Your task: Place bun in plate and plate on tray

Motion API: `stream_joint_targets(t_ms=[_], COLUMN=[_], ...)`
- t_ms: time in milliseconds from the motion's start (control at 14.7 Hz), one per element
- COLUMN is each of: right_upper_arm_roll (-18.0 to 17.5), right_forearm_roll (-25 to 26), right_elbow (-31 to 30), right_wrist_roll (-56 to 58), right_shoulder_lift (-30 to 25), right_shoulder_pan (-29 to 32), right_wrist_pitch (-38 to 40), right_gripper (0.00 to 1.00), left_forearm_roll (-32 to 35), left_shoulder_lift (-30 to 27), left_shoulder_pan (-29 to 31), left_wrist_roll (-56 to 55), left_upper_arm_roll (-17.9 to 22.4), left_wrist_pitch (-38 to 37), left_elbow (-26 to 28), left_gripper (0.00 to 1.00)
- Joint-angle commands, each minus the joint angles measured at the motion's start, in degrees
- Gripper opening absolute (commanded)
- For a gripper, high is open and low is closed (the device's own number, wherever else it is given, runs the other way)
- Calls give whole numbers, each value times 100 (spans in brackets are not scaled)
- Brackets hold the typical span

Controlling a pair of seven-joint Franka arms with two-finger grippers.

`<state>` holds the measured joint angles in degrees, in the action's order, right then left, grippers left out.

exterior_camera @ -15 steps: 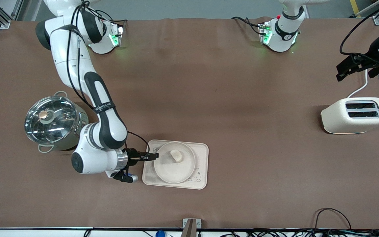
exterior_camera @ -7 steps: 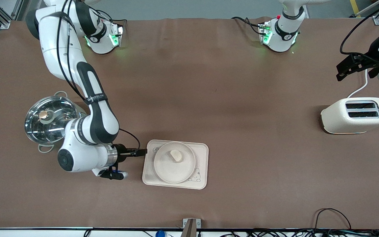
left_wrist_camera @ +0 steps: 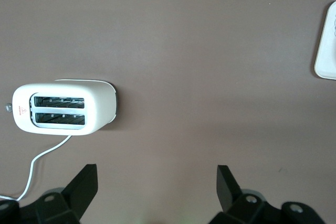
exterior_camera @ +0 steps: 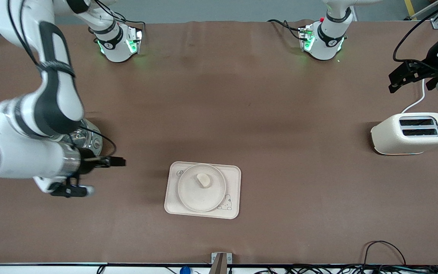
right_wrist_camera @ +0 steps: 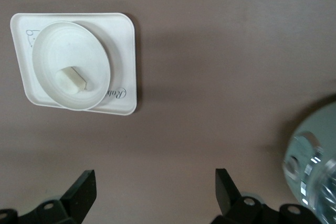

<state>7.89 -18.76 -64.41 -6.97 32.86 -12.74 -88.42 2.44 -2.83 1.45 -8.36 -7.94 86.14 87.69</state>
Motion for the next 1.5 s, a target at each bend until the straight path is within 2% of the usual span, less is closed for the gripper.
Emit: stream_joint_targets(t_ms=[0,205,341,477,545,614,750,886,1023,1295,1432], right_upper_arm_roll=[-103,-103,-182,-191,-191,-191,-244,-515,-639,-525,-648], right_forearm_roll=[643,926,1495,2076,2209,2219,2219,2219,2175,2140,1965], right_elbow=[-450,-450,-484,-1009,-1360,-1625,-1750,-1925,-1988,-2373,-2383], right_wrist_roll=[99,116,116,108,116,143,336,345,362,345,345], right_shoulder_lift=[-876,-1439,-1817,-2510,-2870,-3221,-3540,-3856,-3884,-4051,-4042], right_shoulder_pan=[279,596,623,597,649,737,991,1316,1484,1221,1378], right_wrist_pitch=[280,737,948,1029,924,792,852,853,800,573,519], right_gripper=[100,100,100,100,100,100,100,100,100,100,100], left_forearm_roll=[-33,-69,-77,-86,-86,-86,-86,-86,-86,-86,-95], left_shoulder_lift=[20,20,11,2,2,2,11,11,2,11,11], left_shoulder_pan=[13,13,5,4,4,4,4,4,4,4,-13], left_wrist_roll=[107,116,116,107,107,107,116,116,107,116,107], left_upper_arm_roll=[-33,-33,-41,-50,-50,-50,-50,-50,-50,-50,-68], left_wrist_pitch=[-98,-98,-107,-107,-107,-107,-107,-107,-107,-107,-115], left_elbow=[-112,-112,-112,-112,-112,-112,-112,-112,-112,-112,-112], left_gripper=[100,100,100,100,100,100,100,100,100,100,100])
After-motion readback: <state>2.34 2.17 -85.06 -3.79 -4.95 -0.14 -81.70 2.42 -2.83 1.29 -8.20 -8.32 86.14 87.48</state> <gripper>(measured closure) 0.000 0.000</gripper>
